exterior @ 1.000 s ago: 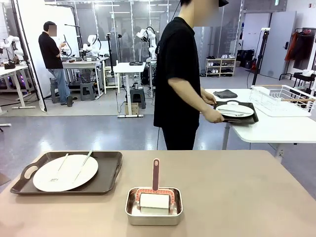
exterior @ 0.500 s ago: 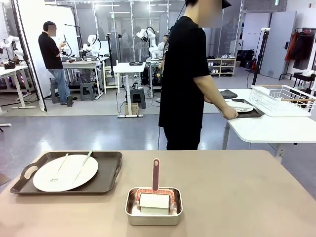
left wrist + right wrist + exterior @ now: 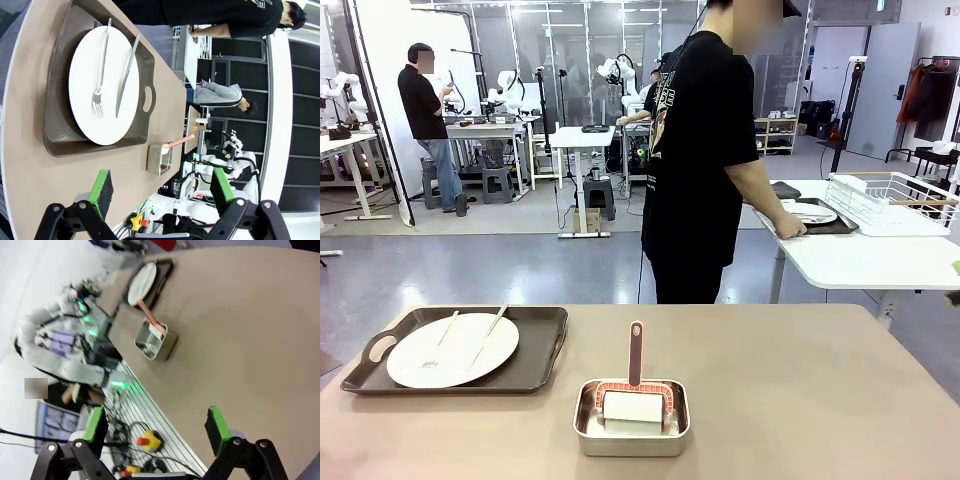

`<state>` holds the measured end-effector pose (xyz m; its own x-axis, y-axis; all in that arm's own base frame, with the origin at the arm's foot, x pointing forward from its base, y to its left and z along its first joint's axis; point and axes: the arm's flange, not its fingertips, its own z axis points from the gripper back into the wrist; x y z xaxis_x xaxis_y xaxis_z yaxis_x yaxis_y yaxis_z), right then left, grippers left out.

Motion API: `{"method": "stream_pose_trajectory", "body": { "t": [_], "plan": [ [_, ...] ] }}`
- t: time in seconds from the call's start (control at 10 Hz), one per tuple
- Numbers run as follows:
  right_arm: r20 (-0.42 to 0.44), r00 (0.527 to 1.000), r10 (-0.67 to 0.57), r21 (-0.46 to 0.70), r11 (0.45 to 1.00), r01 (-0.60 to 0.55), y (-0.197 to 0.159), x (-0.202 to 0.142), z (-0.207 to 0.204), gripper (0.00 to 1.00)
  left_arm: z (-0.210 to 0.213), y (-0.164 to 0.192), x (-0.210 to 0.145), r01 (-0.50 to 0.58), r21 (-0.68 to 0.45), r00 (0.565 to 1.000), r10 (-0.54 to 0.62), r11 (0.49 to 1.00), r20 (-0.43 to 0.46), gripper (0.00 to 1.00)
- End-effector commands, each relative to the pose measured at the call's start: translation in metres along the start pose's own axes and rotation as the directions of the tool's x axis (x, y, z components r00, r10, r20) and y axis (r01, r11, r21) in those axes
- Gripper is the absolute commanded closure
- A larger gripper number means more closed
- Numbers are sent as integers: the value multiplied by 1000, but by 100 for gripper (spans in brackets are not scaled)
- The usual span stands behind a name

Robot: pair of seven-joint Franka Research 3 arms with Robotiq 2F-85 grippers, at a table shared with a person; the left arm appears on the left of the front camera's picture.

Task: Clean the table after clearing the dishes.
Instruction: When the left (or right) Handle tray is removed, use the left hand (or right hand) to clean the left (or right) side of the table with the Lint Roller.

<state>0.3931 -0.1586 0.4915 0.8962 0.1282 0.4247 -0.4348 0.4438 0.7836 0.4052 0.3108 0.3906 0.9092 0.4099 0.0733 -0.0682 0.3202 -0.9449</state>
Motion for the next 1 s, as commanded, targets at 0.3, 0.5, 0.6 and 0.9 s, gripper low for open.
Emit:
{"method": "stream_pose_trajectory", "body": {
  "t": [0.3,0.5,0.6,0.9],
  "plan": [
    [-437,893,107,-214,952,-218,69,88,-152,0,2,1,-2,-1,-2,1000,1,1000,4,0],
    [-542,832,120,-313,890,-332,85,111,-218,0,2,1,-2,-1,-2,1000,1,1000,4,0],
    [-573,810,122,-330,871,-364,92,118,-244,0,2,1,-2,-1,-2,1000,1,1000,4,0],
    [-667,731,143,-386,773,-504,109,111,-318,0,2,1,-2,-1,-2,1000,1,1000,4,0]
  ]
}}
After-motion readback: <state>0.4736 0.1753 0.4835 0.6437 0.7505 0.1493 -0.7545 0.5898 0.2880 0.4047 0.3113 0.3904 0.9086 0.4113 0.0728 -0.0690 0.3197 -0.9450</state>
